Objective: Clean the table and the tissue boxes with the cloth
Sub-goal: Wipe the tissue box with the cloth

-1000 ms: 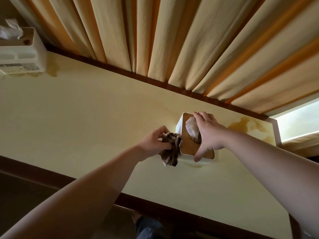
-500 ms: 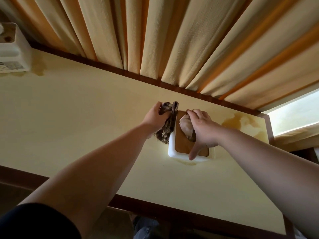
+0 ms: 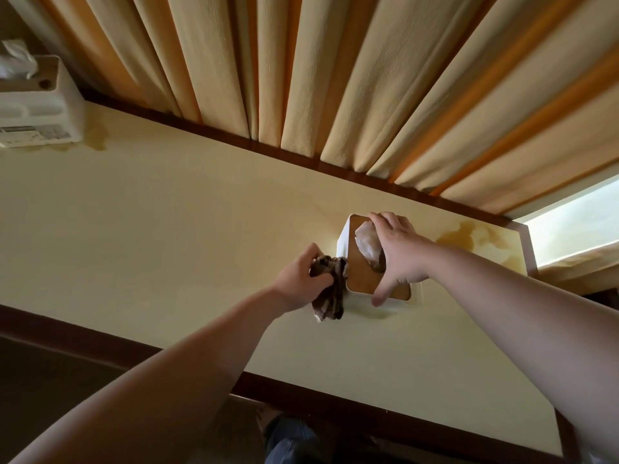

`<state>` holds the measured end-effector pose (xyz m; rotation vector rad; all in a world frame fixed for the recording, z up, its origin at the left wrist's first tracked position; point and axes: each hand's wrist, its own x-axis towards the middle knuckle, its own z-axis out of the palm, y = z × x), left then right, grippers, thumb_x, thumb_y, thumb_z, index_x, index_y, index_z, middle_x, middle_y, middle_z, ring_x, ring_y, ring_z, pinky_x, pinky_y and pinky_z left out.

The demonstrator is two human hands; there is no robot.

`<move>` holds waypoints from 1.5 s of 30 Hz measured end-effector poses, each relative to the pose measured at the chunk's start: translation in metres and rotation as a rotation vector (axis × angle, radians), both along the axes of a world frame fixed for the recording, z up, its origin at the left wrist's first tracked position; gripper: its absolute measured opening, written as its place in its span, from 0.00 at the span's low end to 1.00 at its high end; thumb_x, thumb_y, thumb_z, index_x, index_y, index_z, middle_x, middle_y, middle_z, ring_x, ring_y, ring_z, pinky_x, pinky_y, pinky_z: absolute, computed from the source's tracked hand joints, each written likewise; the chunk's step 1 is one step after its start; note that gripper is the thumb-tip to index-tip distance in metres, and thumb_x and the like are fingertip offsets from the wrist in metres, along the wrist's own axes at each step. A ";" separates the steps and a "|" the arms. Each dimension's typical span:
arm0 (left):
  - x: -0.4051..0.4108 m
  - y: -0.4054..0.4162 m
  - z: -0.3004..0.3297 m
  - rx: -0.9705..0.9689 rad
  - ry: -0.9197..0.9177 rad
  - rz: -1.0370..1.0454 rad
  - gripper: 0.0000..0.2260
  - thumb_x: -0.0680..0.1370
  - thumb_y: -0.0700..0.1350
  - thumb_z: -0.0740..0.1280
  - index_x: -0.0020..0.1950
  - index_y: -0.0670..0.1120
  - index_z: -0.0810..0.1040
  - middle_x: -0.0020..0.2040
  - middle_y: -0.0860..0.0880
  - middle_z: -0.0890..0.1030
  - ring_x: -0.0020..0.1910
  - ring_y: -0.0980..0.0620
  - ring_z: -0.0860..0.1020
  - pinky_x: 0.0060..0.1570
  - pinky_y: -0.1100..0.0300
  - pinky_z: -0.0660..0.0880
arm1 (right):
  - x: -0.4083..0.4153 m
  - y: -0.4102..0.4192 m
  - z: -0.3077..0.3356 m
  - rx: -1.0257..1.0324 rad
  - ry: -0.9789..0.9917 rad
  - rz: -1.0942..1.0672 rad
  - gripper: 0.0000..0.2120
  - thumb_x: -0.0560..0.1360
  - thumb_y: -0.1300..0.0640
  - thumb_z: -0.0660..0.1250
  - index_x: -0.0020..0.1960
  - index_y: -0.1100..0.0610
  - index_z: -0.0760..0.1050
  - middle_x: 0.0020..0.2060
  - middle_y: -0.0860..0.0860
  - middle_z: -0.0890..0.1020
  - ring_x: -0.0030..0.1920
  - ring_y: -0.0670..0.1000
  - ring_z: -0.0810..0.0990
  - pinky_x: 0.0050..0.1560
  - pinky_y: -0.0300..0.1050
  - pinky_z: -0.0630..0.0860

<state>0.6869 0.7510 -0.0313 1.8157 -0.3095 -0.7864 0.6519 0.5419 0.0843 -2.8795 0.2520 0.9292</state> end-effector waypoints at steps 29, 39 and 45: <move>0.059 -0.011 0.027 -0.006 -0.121 0.206 0.08 0.79 0.47 0.71 0.57 0.51 0.76 0.49 0.51 0.82 0.47 0.51 0.82 0.44 0.57 0.82 | -0.001 0.018 0.007 -0.087 -0.088 -0.313 0.81 0.51 0.16 0.71 0.83 0.60 0.38 0.81 0.60 0.51 0.80 0.63 0.54 0.77 0.59 0.62; 0.065 0.000 0.023 -0.081 -0.024 0.229 0.06 0.77 0.47 0.72 0.53 0.55 0.80 0.48 0.50 0.84 0.47 0.49 0.84 0.44 0.57 0.83 | 0.003 0.009 0.005 -0.035 0.027 -0.057 0.73 0.54 0.39 0.87 0.84 0.52 0.43 0.77 0.50 0.56 0.77 0.57 0.57 0.74 0.56 0.68; 0.046 0.003 0.011 -0.096 0.033 0.154 0.07 0.71 0.51 0.71 0.48 0.55 0.82 0.44 0.48 0.86 0.46 0.47 0.85 0.51 0.47 0.84 | 0.000 -0.001 0.008 -0.024 0.020 0.059 0.74 0.57 0.43 0.87 0.84 0.48 0.37 0.79 0.48 0.54 0.79 0.55 0.55 0.74 0.52 0.67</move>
